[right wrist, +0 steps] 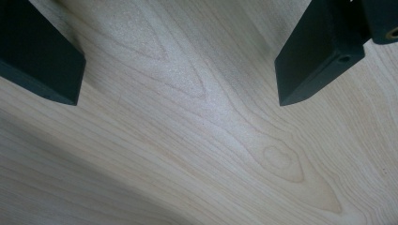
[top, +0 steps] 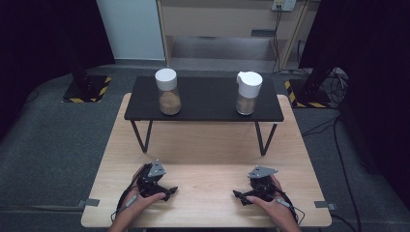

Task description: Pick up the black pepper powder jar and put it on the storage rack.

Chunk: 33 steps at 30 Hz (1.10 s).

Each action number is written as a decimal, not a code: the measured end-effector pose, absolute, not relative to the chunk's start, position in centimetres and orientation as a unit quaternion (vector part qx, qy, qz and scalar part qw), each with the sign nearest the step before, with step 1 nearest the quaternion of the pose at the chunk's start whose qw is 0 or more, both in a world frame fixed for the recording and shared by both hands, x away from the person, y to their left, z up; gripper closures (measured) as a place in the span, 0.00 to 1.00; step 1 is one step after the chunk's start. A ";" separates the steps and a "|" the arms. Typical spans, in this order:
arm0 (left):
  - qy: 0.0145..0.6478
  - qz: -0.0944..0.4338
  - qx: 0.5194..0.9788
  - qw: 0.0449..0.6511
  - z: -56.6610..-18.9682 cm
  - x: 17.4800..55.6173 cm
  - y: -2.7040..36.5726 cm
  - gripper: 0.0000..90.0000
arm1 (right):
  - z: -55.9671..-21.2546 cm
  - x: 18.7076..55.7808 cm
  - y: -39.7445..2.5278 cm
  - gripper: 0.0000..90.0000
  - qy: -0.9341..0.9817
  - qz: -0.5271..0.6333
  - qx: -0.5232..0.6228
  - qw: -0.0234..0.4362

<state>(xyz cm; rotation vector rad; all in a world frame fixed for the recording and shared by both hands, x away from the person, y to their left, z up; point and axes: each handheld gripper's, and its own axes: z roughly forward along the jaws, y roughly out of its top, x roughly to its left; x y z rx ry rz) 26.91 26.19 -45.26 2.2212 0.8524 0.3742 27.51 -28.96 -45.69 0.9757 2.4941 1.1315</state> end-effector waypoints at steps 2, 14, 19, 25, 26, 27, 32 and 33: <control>0.330 0.145 0.861 0.358 -45.3 26.9 26.2 0.00 | -45.7 27.3 -28.8 0.02 0.853 0.384 0.331 0.120; 0.330 0.145 0.861 0.358 -45.3 26.9 26.2 0.00 | -45.7 26.7 -28.0 0.01 0.860 0.371 0.321 0.140; 0.330 0.145 0.861 0.358 -45.3 26.9 26.2 0.00 | -45.8 26.7 -28.0 0.01 0.860 0.371 0.321 0.140; 0.330 0.145 0.861 0.358 -45.3 26.9 26.2 0.00 | -45.8 26.7 -28.0 0.01 0.860 0.371 0.321 0.140; 0.330 0.145 0.861 0.358 -45.3 26.9 26.2 0.00 | -45.8 26.7 -28.0 0.01 0.860 0.371 0.321 0.140; 0.330 0.145 0.861 0.358 -45.3 26.9 26.2 0.00 | -45.8 26.7 -28.0 0.01 0.860 0.371 0.321 0.140; 0.330 0.145 0.861 0.358 -45.3 26.9 26.2 0.00 | -45.8 26.7 -28.0 0.01 0.860 0.371 0.321 0.140; 0.330 0.145 0.861 0.358 -45.3 26.9 26.2 0.00 | -45.8 26.7 -28.0 0.01 0.860 0.371 0.321 0.140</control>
